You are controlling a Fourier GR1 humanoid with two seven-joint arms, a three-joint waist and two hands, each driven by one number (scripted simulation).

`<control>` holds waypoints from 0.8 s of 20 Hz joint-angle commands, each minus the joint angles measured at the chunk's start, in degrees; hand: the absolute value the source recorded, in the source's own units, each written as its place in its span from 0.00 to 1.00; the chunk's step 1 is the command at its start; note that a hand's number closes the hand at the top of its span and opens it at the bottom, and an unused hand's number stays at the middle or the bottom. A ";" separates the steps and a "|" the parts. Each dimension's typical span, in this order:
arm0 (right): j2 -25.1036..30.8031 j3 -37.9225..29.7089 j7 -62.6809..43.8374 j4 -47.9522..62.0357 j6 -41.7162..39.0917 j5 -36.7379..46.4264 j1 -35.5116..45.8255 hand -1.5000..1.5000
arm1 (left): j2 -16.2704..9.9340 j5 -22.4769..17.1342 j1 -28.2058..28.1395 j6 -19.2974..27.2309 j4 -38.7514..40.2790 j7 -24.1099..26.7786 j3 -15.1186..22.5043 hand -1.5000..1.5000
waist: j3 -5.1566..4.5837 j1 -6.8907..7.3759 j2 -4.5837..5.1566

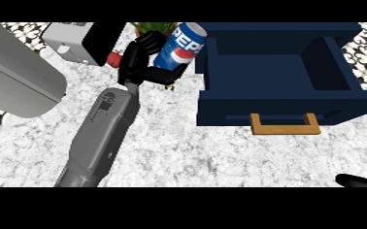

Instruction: Pick up the can, place it into the drawer and close the drawer

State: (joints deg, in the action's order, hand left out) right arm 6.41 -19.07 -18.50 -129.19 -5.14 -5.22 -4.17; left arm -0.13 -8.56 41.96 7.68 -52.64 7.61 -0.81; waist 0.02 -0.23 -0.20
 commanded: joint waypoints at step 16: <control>0.34 -0.74 1.26 1.90 -0.16 -0.24 1.57 0.00 | 0.13 -4.48 32.24 14.72 8.08 -19.20 5.76 1.00 | 0.04 -1.75 0.55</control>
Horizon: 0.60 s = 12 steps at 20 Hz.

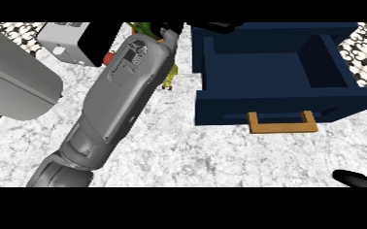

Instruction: Pick up the can, place it into the drawer and close the drawer

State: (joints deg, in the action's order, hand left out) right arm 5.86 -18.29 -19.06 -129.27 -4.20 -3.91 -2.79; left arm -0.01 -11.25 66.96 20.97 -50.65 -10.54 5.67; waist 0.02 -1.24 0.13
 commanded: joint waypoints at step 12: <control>1.92 -0.86 -0.42 2.26 -0.33 -1.29 3.44 0.00 | 0.01 -8.32 19.83 5.28 19.01 -2.03 7.00 1.00 | 0.08 -1.45 0.39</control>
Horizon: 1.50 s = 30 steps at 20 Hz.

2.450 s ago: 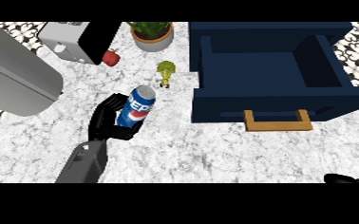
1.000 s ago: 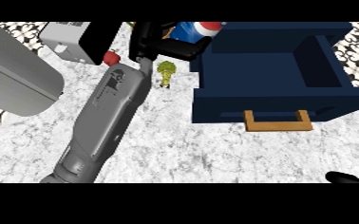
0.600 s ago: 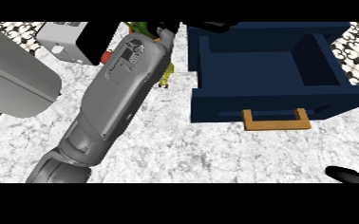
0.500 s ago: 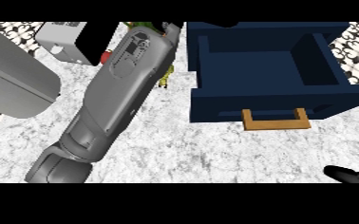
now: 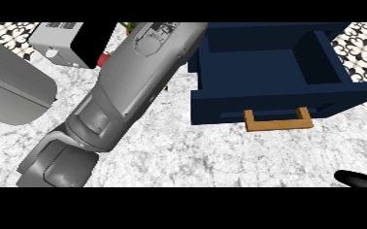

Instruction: Pick up the can, place it into the drawer and close the drawer

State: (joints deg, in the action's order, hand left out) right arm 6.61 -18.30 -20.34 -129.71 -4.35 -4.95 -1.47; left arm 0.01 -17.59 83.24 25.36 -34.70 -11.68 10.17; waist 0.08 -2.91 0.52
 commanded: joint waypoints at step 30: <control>9.28 8.12 6.75 6.88 -3.32 16.68 10.75 0.00 | -0.01 -15.07 10.27 12.62 15.81 7.99 7.91 0.00 | 0.11 -2.48 1.14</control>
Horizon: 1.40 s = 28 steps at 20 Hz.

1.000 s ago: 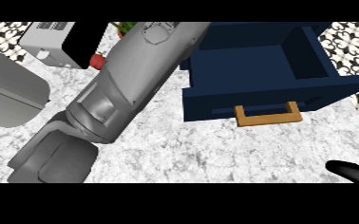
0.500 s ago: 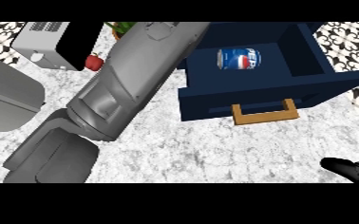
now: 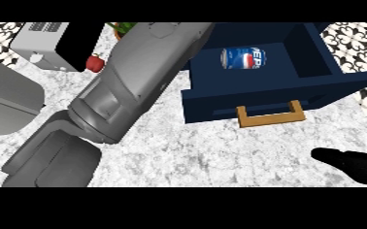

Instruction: Pick up the can, place it into the drawer and close the drawer

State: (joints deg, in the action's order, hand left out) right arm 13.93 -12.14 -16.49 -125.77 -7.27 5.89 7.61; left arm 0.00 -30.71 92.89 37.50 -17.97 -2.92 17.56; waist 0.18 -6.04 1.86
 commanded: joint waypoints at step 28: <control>-0.90 20.01 21.00 58.10 23.98 49.15 21.11 0.00 | -2.91 -1.55 -0.99 -2.84 0.50 2.53 -1.93 0.00 | -0.10 6.90 -1.30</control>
State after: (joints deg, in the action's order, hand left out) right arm 14.23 7.66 0.22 -76.44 10.11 51.79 28.42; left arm -2.09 -33.14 92.77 34.51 -16.72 0.27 15.57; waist 0.06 0.51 0.77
